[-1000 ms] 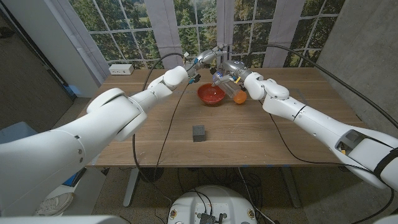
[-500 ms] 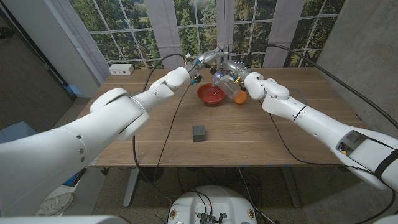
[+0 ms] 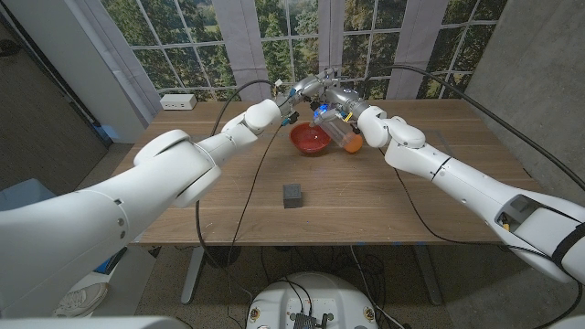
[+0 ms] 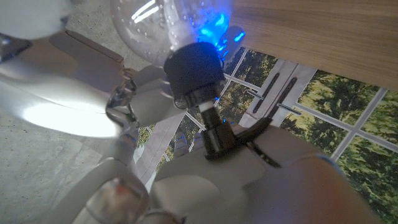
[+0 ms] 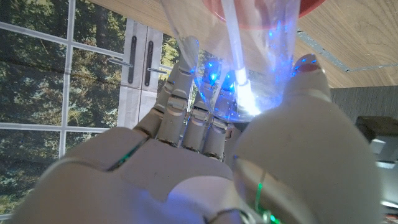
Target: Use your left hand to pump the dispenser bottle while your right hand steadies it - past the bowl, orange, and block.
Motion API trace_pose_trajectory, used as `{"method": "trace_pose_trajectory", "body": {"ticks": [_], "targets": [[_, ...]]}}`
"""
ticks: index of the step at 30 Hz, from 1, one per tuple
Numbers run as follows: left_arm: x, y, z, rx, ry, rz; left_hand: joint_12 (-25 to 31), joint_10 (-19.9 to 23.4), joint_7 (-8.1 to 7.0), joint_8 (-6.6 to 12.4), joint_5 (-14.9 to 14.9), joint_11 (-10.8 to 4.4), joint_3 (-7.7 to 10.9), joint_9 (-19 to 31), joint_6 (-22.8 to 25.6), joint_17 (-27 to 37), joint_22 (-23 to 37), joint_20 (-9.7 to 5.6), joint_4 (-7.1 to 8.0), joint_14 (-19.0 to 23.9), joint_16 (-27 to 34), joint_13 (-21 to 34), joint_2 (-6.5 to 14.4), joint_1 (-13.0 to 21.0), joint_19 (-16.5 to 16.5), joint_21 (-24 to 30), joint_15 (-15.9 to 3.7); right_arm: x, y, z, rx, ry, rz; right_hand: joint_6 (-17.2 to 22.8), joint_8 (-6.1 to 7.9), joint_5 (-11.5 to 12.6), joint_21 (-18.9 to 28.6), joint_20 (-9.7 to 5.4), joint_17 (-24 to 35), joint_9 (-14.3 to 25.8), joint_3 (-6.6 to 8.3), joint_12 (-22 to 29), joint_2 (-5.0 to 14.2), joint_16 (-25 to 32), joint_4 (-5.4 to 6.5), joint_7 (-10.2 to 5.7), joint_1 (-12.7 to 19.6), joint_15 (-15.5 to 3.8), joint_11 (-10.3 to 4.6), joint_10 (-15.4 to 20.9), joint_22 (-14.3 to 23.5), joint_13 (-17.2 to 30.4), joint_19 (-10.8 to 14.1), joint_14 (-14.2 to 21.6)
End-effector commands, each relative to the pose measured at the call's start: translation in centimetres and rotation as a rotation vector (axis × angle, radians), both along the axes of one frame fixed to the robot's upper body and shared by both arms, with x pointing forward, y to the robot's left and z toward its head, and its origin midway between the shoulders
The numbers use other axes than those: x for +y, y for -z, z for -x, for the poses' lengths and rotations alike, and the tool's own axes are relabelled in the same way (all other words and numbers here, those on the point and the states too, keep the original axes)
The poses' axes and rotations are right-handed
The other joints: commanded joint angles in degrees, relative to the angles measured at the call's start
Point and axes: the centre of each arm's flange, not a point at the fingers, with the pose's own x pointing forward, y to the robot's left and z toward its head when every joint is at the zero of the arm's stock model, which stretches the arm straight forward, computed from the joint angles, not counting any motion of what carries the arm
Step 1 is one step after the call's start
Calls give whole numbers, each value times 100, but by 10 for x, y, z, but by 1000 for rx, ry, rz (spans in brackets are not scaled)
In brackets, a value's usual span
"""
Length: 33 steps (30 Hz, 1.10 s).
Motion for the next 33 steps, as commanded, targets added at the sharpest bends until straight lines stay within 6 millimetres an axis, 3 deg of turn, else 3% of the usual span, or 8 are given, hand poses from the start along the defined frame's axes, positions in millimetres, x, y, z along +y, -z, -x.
{"method": "trace_pose_trajectory", "body": {"ticks": [1,10,16,23,33], "targets": [[-11,14,1,22,24,-58,24,-325,-18,-2,26,32,-15,14,-45,8,26,26,-3,-593,41,11,178,-2,-167,21,-80,0,-3,7,-39,-11,-20,261,16,25,30,-953,29,16,2,-14,1539,1,-11,-223,1500,-1206,-639,678,6,16,-34,904],[-11,9,14,-33,52,-44,29,-328,-15,5,26,29,-23,15,-60,6,25,30,-5,-570,48,11,174,1,-165,28,-66,-3,1,13,-42,-1,-20,263,10,32,45,-959,55,15,-12,-14,1534,-4,-9,-220,1506,-1204,-645,704,6,28,-54,911],[-1,1,28,-107,8,-36,33,-326,-14,10,27,39,-24,15,-63,5,25,37,-7,-557,51,11,178,5,-163,32,-71,-5,5,14,-27,12,-19,263,7,39,61,-960,80,20,-21,-27,1535,-6,-7,-224,1512,-1203,-631,706,6,33,-72,920],[22,-17,50,-230,-71,-1,46,-299,-1,23,29,39,-25,15,-50,3,25,40,-12,-512,64,10,186,14,-149,42,-52,-6,9,14,-14,22,-8,259,7,47,85,-960,112,37,-33,-41,1539,-12,-3,-204,1520,-1202,-629,701,7,48,-90,926],[58,-31,65,-286,-143,82,62,-257,-9,36,29,25,-28,15,-31,0,24,66,-21,-442,78,10,194,25,-122,57,-33,-5,10,17,-29,25,-8,270,-2,60,116,-956,151,32,-46,-73,1540,-16,-5,-207,1540,-1205,-634,726,7,20,-103,941]]}}
